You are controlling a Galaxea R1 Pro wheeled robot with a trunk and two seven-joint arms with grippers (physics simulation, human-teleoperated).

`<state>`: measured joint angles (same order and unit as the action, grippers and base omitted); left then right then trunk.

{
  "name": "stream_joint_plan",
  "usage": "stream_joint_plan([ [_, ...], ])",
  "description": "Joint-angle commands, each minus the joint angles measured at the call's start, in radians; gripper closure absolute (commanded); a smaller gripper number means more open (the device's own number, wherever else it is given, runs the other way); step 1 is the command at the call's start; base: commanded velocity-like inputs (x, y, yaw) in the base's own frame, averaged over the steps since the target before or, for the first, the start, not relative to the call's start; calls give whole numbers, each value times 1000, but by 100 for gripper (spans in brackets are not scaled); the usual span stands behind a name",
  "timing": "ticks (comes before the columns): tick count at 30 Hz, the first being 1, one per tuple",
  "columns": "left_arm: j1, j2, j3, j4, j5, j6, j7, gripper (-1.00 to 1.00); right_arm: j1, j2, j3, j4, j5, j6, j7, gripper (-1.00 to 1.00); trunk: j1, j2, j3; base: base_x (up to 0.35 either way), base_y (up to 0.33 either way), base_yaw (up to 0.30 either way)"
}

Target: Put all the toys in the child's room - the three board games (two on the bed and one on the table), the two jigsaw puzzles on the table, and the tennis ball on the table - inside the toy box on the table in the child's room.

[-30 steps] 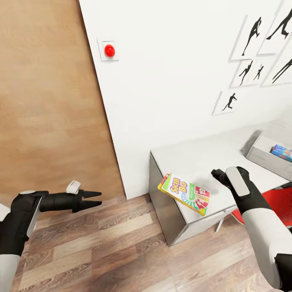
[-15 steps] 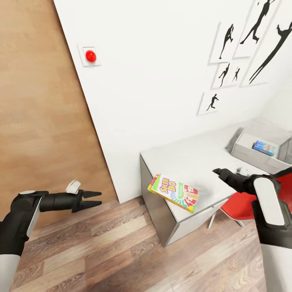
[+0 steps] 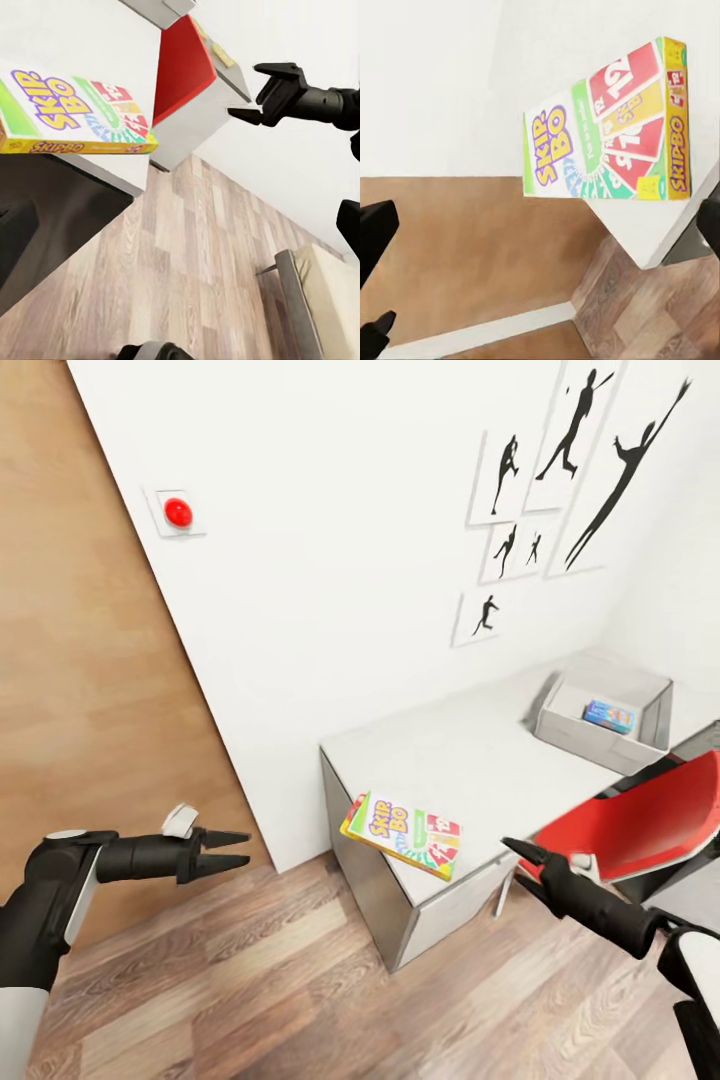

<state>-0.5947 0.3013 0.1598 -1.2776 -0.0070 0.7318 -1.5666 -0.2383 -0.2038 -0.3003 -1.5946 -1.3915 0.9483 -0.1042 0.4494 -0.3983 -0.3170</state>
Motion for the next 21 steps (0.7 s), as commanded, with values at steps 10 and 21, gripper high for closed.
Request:
stream_joint_plan([
  [10, 0, 3, 62, 4, -6, 11, -4, -100, 84, 13, -1, 1, 181, -55, 347, -100, 1, -2, 12, 0, 0, -184],
  [21, 0, 9, 157, 6, -9, 12, -4, -100, 93, 5, -5, 2, 309, -138, 635, -100, 1, -2, 27, 0, 0, -184],
])
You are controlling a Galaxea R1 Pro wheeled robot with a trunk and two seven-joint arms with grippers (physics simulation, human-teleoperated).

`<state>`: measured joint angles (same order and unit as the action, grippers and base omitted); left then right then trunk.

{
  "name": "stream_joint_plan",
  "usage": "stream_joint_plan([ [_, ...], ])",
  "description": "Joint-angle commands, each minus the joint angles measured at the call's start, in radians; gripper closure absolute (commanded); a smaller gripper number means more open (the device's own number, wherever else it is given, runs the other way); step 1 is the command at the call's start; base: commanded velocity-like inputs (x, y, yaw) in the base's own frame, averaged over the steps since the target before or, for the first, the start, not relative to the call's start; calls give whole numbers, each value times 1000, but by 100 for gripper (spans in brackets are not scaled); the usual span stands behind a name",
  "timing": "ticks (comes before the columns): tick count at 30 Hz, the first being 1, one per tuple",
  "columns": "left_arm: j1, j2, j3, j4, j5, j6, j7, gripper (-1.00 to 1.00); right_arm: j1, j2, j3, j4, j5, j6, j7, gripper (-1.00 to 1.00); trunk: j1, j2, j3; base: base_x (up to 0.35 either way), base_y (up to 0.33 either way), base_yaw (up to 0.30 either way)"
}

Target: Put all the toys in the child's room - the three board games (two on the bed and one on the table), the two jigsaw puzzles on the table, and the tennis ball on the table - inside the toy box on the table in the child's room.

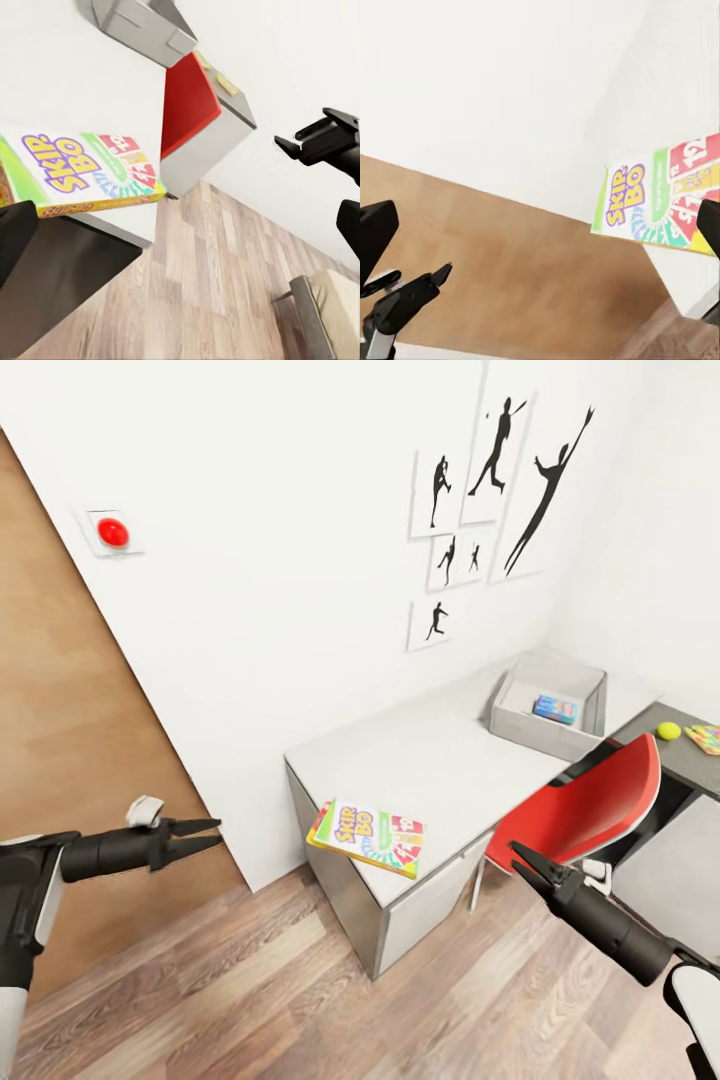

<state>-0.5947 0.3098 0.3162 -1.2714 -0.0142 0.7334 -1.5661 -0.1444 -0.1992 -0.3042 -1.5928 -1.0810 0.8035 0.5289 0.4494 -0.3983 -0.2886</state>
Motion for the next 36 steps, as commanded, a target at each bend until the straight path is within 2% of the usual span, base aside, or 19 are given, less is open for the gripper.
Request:
stream_joint_plan([
  [1, 0, 0, 14, 0, -2, 11, -5, -100, -1, -1, -1, 0, 1, 5, 23, -100, 1, -2, 0, 0, 0, -183],
  [2, 0, 1, 39, 0, -2, 11, -5, -100, -1, -2, -2, 0, 4, 2, 56, -100, 1, -2, 1, 0, 0, -180],
  [4, 0, 1, 67, 0, -2, 11, -5, -100, -1, -2, -2, 0, 7, 0, 84, -100, 1, -2, 4, 0, 0, -169],
  [9, 0, 1, 91, 0, -4, 12, -5, -100, -1, 2, -3, 0, 18, -3, 106, -100, 1, -2, 11, 0, 0, -153],
  [18, 0, -1, 95, 1, -4, 12, -5, -100, -1, 8, -5, 2, 82, -4, 114, -100, 1, -2, 23, 0, 0, -145],
  [27, 0, -1, 95, 1, -5, 13, 16, -100, -1, 9, -5, 2, 91, -3, 120, -100, 1, -2, 36, 0, 0, -141],
  [36, 0, -3, 95, 17, -7, 17, 92, -100, -1, 9, -6, 2, 92, -3, 115, -100, 1, -2, 43, 0, 0, -57],
])
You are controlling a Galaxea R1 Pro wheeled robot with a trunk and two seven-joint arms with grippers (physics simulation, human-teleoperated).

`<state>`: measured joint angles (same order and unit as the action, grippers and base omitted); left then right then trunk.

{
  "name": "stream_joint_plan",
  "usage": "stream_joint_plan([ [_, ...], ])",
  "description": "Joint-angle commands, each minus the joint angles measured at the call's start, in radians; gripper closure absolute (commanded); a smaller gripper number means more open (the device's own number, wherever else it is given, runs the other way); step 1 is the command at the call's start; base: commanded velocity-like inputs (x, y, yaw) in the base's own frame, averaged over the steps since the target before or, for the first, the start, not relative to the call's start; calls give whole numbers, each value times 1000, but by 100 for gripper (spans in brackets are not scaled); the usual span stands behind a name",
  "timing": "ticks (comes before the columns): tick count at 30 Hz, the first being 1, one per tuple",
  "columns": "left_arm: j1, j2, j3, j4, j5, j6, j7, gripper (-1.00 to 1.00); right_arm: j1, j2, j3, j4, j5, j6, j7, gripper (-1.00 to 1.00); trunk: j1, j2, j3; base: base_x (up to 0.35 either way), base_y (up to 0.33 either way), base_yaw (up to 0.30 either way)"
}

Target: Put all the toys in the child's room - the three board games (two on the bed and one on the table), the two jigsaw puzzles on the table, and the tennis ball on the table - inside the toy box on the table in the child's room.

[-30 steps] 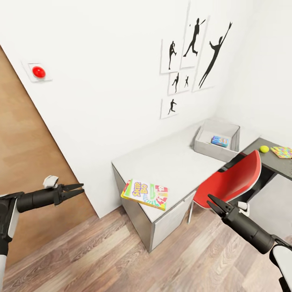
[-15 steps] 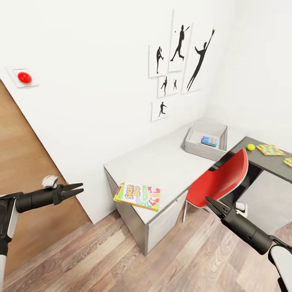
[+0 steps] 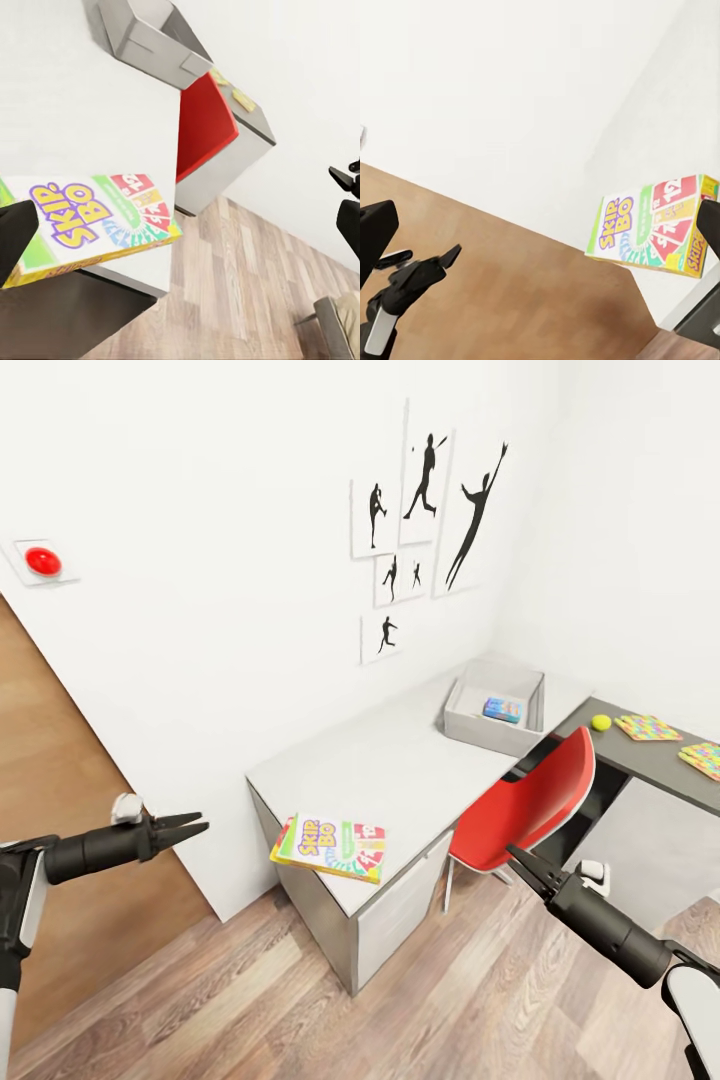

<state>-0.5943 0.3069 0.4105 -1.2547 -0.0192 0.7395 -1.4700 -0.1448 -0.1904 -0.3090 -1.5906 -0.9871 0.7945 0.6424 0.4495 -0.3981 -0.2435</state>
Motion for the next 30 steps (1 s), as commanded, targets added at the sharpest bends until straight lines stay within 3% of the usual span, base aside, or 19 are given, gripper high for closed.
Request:
stream_joint_plan([
  [1, -1, 0, 1, 0, -2, 12, 3, -100, -1, 0, -1, 0, -2, 6, 1, -100, 1, -2, -2, 0, 0, -9],
  [10, -1, -3, 1, 27, -2, 21, 137, -100, -1, 0, 1, 0, -2, 6, 7, -100, 1, -2, -1, 0, 0, -2],
  [16, -1, 2, 4, 114, -1, 24, 332, -100, -1, 1, 5, 0, -1, 6, 8, -100, 1, -2, -1, 0, 0, 0],
  [18, -1, 0, 2, 125, -1, 24, 368, -100, -1, 2, 6, 1, 0, 5, 8, -100, 1, -2, -1, 0, 0, 0],
  [30, -2, -7, -7, 143, -1, 23, 408, -100, -1, 1, 6, 1, 1, 5, 8, -100, 1, -2, -1, 0, -50, 0],
])
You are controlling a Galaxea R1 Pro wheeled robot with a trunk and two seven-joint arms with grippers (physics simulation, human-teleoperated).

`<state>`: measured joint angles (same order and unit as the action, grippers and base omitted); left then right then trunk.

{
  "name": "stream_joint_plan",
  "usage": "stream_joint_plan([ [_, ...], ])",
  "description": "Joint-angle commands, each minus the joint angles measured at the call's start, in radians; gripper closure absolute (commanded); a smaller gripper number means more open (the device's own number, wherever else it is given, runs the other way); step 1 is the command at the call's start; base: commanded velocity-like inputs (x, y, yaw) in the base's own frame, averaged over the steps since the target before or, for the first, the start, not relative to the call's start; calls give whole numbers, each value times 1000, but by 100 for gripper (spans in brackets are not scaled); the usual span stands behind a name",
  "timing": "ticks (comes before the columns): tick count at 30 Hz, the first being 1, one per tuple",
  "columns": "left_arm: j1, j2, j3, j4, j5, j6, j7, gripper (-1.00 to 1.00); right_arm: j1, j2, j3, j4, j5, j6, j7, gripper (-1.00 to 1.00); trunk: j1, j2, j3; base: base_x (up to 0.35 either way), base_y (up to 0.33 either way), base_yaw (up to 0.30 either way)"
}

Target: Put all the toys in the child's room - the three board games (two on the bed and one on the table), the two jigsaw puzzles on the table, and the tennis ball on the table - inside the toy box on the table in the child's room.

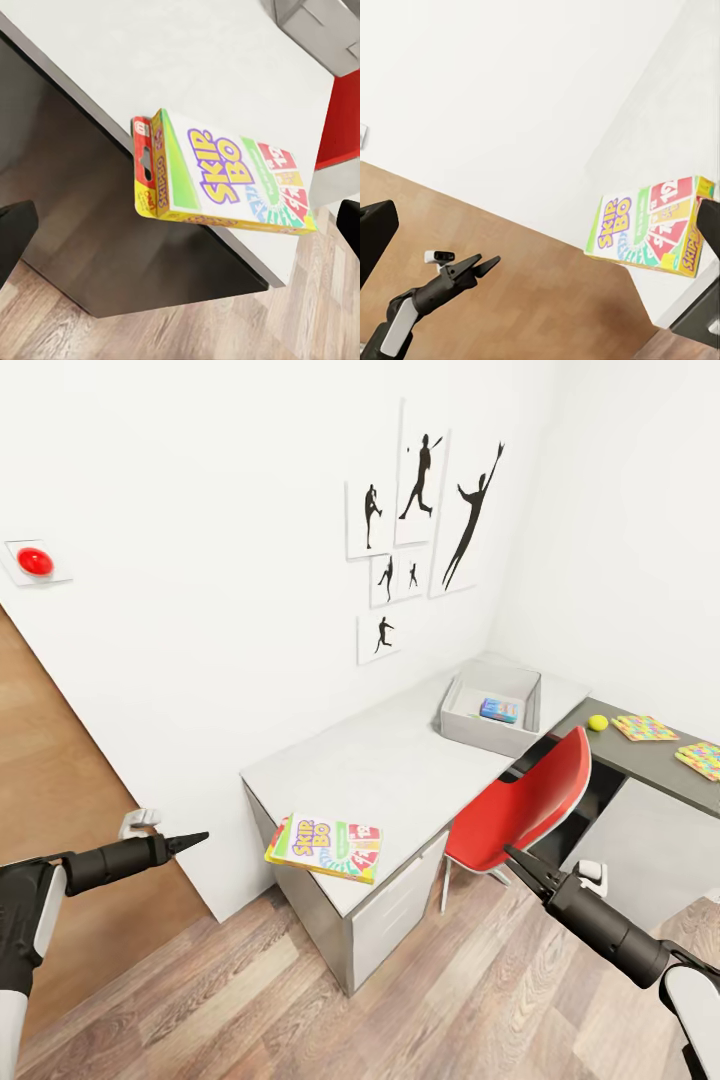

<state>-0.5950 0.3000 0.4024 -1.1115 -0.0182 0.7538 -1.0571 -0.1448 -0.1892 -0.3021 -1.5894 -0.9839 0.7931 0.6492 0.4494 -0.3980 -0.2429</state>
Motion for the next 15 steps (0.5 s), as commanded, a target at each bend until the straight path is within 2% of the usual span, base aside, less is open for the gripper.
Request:
stream_joint_plan([
  [1, -1, 0, 2, 0, -2, 9, -4, -100, -1, 0, -1, 0, -3, 6, 1, -100, 1, -2, -2, 0, -217, 0],
  [5, -3, 1, 6, 15, 1, 25, -5, -100, -1, 0, 2, -1, -3, -10, 2, -100, 1, -2, -2, 0, -202, 0],
  [15, -3, 1, 7, 23, 2, 39, -6, -100, -1, -1, 5, -1, -4, -37, 3, -100, 1, -2, -2, 51, -96, 0],
])
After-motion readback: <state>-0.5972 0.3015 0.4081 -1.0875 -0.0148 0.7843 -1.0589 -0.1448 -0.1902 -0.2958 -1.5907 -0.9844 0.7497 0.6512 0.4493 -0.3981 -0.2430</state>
